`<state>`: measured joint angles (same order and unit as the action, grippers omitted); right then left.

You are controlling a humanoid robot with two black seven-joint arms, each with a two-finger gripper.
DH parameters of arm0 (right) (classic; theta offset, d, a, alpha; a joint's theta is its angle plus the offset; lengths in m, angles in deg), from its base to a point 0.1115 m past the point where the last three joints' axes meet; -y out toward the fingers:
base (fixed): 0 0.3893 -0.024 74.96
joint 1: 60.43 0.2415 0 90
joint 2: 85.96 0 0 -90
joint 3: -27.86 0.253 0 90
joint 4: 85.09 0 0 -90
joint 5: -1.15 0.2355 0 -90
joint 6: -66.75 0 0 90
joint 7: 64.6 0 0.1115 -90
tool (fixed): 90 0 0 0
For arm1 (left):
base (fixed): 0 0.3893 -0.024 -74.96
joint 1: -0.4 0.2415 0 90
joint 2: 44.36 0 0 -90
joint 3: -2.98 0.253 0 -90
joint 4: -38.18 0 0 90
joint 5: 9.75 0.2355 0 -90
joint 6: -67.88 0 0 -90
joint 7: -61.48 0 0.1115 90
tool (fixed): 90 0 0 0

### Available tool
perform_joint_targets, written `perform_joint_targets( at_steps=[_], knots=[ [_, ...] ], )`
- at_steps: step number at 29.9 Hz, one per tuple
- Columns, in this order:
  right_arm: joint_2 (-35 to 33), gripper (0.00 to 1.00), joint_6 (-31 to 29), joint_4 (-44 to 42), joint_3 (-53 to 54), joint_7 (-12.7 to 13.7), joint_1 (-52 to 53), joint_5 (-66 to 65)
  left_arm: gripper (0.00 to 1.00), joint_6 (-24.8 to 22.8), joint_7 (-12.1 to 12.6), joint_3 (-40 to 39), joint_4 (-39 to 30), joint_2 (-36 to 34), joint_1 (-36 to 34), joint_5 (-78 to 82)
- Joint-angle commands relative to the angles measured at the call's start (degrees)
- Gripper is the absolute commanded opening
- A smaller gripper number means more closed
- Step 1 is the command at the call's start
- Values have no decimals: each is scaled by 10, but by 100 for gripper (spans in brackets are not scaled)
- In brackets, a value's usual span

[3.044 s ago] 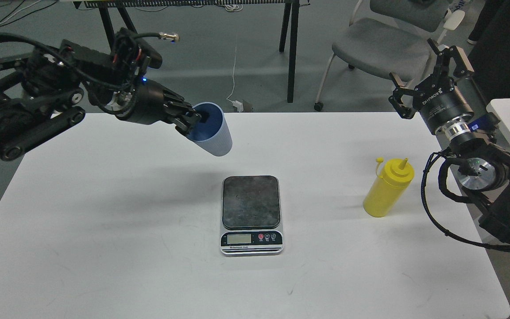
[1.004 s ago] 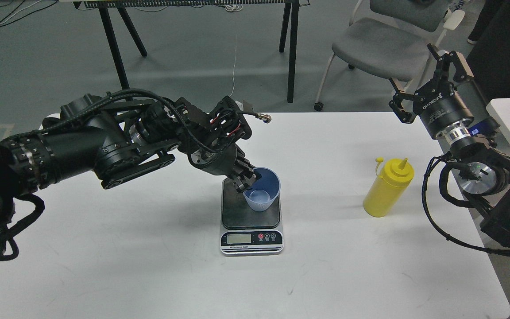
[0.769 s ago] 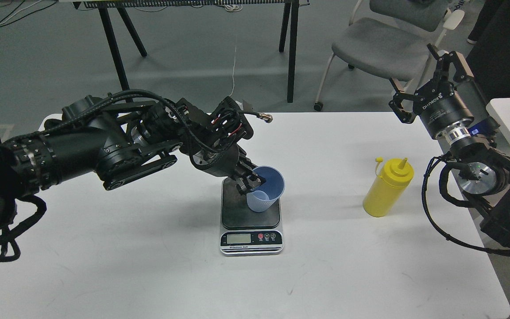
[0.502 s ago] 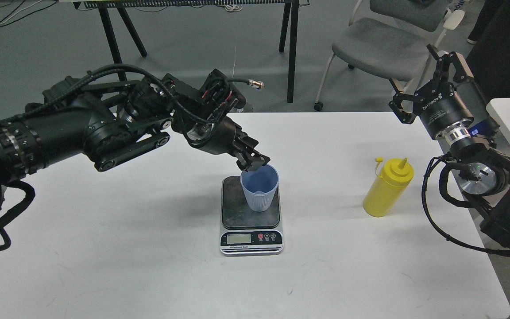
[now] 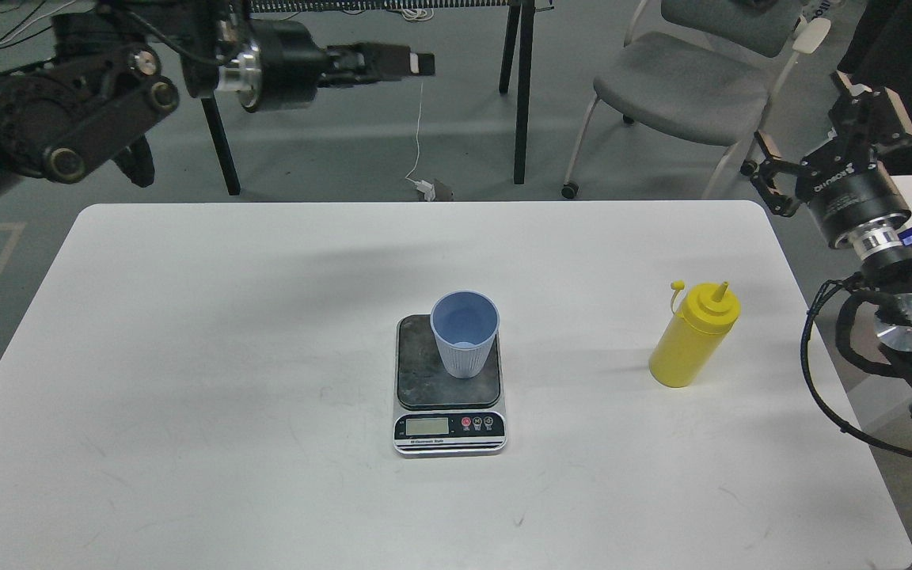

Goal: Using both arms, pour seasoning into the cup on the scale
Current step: 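Withdraw the left gripper up and away from the cup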

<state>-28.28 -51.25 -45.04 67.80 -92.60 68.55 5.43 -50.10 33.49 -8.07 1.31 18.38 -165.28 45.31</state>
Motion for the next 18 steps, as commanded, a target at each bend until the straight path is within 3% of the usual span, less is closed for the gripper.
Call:
perform_joint_targets(
  at_steps=[1,4,10,18],
  knots=[
    [-63,99,0,11,-5,0,-21,76,71,0,0,-12,66,-23,44,-262],
    [-107,99,0,52,-3,0,-61,148,73,0,0,-15,72,-45,94,-384],
    [-187,99,0,245,3,0,-219,347,73,0,0,-52,72,-38,159,-437],
    [-190,99,0,395,24,0,-374,368,73,0,0,-86,72,-20,193,-435]
  ],
)
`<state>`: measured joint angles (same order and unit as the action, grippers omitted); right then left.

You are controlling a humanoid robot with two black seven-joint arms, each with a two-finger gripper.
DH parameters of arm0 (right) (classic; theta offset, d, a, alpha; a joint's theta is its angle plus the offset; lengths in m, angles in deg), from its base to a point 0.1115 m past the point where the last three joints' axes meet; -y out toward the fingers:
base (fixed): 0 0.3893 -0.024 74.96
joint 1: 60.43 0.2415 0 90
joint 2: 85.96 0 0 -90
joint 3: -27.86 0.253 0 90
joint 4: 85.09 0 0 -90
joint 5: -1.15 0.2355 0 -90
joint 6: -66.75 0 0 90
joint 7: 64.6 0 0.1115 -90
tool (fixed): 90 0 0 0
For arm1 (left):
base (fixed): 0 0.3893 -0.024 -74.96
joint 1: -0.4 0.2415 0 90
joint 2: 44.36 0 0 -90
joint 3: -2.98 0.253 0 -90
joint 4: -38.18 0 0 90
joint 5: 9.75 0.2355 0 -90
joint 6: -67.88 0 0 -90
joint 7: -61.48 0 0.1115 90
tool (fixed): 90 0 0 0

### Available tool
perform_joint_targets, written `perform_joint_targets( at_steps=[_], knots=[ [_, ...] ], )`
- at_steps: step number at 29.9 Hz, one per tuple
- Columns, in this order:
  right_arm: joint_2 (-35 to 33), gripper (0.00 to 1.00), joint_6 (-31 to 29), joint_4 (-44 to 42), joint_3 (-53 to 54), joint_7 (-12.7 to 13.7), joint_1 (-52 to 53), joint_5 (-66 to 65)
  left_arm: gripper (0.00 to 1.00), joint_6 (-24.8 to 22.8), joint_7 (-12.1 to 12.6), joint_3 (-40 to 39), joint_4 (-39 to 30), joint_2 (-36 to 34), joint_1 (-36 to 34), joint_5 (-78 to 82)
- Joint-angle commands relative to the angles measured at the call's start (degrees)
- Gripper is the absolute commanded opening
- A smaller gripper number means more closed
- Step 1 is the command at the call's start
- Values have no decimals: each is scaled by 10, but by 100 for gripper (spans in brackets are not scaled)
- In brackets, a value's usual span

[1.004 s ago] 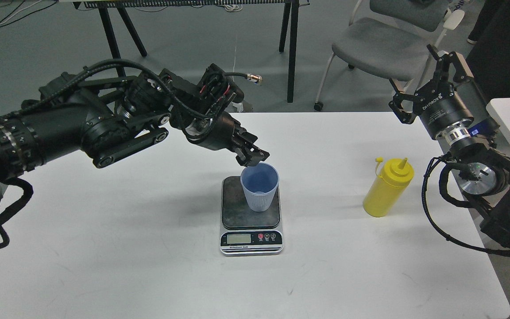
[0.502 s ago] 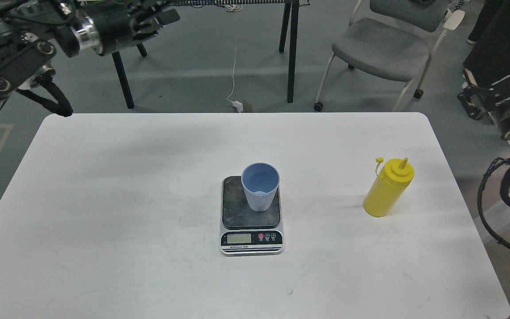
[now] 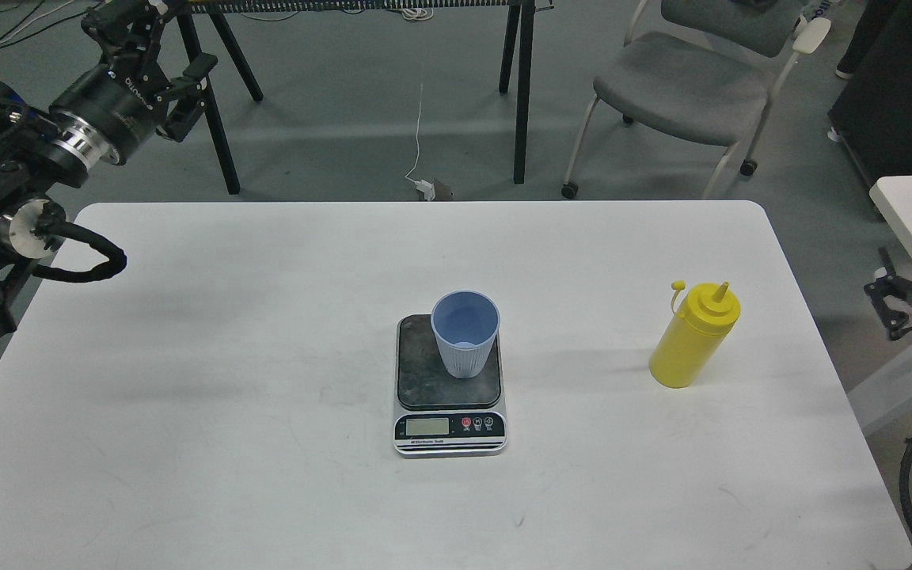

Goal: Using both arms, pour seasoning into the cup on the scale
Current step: 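Withdraw the left gripper up and away from the cup, then move the right gripper to the yellow bottle and grasp it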

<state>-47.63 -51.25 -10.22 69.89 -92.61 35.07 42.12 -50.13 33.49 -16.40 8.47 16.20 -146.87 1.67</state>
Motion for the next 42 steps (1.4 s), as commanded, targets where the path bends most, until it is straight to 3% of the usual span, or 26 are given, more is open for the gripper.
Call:
perform_joint_targets(
  at_steps=[1,18,42],
  knots=[
    [6,99,0,62,1,0,-48,-1,73,0,0,-3,0,1,12,0],
    [136,99,0,74,1,0,-83,-105,73,0,0,-1,0,-10,35,5],
    [302,99,0,-81,7,0,-20,-194,73,0,0,-1,-4,-47,33,8]
  ],
)
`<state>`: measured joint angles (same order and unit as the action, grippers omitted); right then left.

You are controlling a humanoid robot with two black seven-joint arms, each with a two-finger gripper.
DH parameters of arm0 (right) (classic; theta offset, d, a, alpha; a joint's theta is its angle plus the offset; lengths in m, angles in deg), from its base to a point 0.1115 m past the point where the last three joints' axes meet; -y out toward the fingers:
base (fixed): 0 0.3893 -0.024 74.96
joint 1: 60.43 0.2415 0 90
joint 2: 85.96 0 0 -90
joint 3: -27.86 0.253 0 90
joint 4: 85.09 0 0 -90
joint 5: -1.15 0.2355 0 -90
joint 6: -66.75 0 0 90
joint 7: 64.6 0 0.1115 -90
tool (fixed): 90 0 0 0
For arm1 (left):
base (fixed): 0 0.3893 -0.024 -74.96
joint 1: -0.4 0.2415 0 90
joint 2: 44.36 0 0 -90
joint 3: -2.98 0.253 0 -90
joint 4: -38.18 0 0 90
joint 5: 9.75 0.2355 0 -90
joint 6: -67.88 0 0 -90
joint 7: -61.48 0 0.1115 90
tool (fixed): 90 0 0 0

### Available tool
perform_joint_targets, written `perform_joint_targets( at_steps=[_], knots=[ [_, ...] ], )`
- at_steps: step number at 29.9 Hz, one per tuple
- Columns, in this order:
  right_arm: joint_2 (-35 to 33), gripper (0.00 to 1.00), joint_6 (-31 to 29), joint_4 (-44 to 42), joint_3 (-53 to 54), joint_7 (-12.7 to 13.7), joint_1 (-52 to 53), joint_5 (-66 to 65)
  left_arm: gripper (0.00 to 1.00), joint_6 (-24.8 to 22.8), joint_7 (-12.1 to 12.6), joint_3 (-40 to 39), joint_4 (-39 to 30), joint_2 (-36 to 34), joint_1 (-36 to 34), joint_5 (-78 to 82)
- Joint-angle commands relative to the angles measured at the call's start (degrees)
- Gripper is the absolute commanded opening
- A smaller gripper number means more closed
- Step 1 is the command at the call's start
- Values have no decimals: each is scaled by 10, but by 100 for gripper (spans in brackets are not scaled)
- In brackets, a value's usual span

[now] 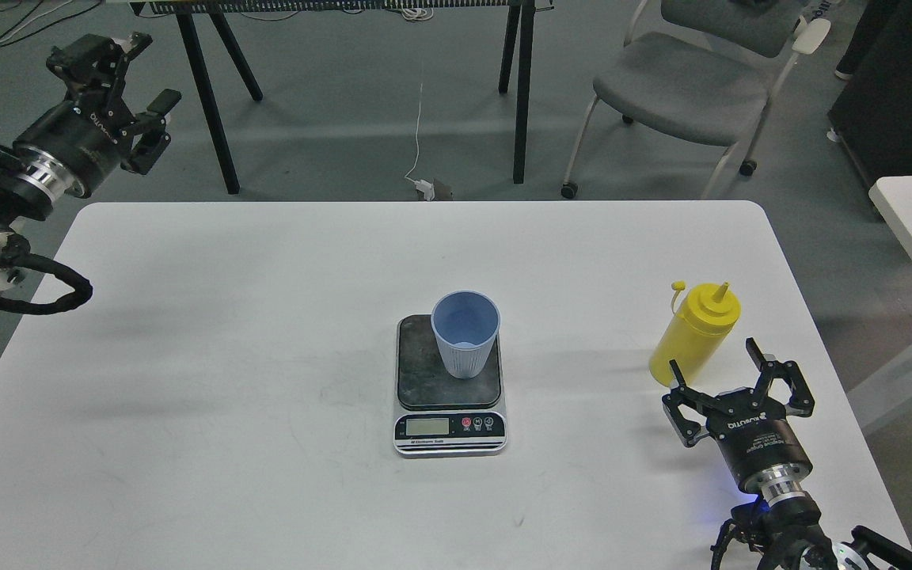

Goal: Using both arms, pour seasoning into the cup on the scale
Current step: 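Move the right gripper to the yellow bottle and grasp it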

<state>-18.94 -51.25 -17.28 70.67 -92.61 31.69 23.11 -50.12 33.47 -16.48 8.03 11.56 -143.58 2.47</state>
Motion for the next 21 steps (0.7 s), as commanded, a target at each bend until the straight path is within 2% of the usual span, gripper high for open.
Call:
perform_joint_targets(
  at_steps=[1,15,16,19,21],
  knots=[
    [20,99,0,-17,-1,0,18,-4,73,0,0,-1,0,0,0,0],
    [49,97,0,-62,-4,0,49,-10,73,0,0,1,0,0,0,0],
    [50,95,0,-63,-3,0,49,-10,73,0,0,1,0,0,0,0],
    [54,78,0,-72,0,0,49,-10,73,0,0,1,0,0,0,1],
    [60,71,0,-82,1,0,52,-10,73,0,0,1,0,0,0,1]
  ],
)
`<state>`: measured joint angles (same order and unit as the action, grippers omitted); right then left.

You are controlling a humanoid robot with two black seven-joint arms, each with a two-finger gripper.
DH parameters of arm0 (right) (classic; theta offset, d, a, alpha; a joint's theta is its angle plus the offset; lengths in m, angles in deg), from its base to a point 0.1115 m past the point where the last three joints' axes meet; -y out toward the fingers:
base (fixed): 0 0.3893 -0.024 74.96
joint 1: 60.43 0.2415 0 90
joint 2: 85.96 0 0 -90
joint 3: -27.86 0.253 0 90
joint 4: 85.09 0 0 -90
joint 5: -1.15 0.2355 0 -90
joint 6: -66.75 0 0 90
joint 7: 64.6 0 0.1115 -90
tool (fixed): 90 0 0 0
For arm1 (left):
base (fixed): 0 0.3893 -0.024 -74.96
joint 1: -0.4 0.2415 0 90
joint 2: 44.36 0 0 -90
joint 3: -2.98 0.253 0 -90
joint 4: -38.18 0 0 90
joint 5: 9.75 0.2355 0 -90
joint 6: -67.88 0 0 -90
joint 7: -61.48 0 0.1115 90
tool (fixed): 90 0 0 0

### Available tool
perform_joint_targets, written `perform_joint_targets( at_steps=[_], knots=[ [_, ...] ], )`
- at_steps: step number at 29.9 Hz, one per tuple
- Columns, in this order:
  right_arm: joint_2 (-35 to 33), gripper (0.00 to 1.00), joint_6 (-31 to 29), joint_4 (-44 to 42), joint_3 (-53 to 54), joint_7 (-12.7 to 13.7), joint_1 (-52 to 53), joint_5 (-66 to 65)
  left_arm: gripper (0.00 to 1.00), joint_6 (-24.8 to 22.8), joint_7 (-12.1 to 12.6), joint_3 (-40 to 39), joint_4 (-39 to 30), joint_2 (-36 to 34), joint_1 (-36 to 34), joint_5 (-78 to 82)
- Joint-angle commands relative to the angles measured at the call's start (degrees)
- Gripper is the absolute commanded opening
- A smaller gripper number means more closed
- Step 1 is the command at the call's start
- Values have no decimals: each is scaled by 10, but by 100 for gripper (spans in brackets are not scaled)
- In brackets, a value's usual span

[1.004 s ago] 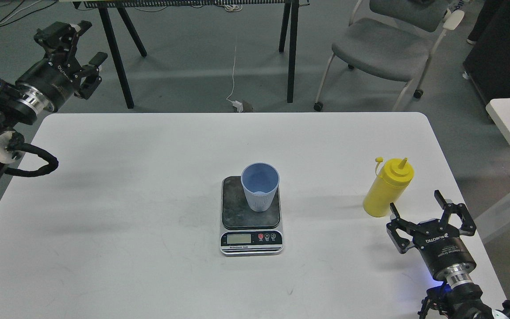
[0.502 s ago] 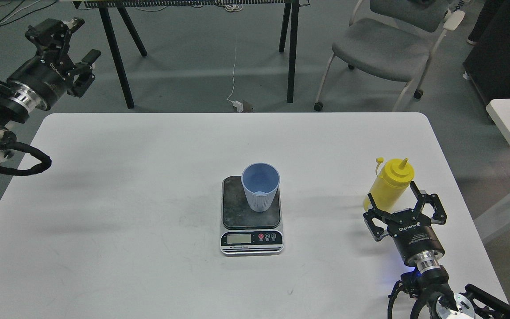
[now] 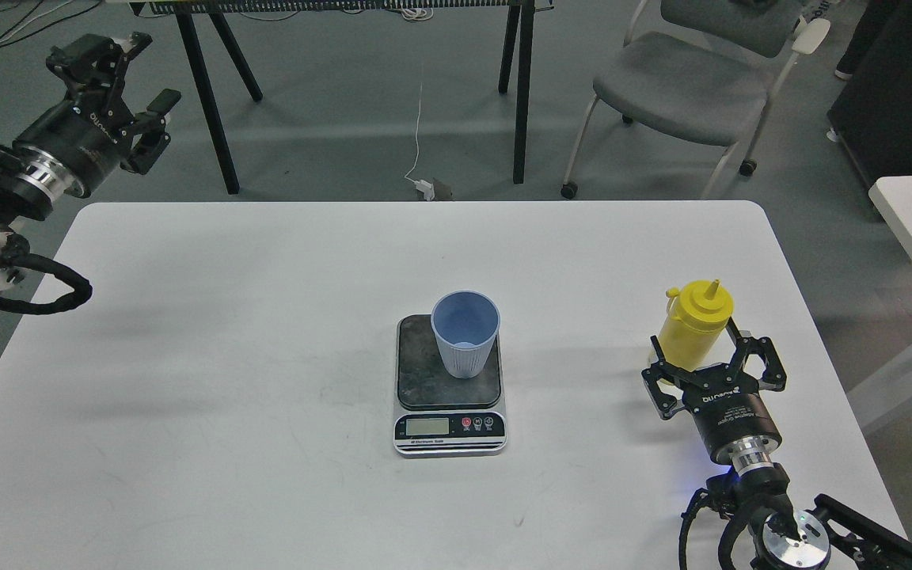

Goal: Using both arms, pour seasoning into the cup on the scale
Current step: 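Move the right gripper to the yellow bottle and grasp it, then lift the yellow bottle and tip it over the blue cup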

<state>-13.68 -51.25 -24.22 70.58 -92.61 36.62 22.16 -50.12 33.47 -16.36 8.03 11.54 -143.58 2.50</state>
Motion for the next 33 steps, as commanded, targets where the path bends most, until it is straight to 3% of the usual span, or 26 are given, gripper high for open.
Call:
perform_joint_targets(
  at_steps=[1,10,19,28,33],
  knots=[
    [8,70,0,-16,2,0,3,0,73,0,0,0,0,0,0,0],
    [13,48,0,-34,9,0,11,-10,73,0,0,2,0,0,1,1],
    [14,41,0,-33,6,0,31,-33,73,0,0,1,0,0,0,1],
    [-62,36,0,-22,-26,0,171,-338,73,0,0,-2,0,3,-7,1],
    [-122,35,82,-15,-127,0,304,-405,73,0,0,-3,0,5,-7,0]
  ],
)
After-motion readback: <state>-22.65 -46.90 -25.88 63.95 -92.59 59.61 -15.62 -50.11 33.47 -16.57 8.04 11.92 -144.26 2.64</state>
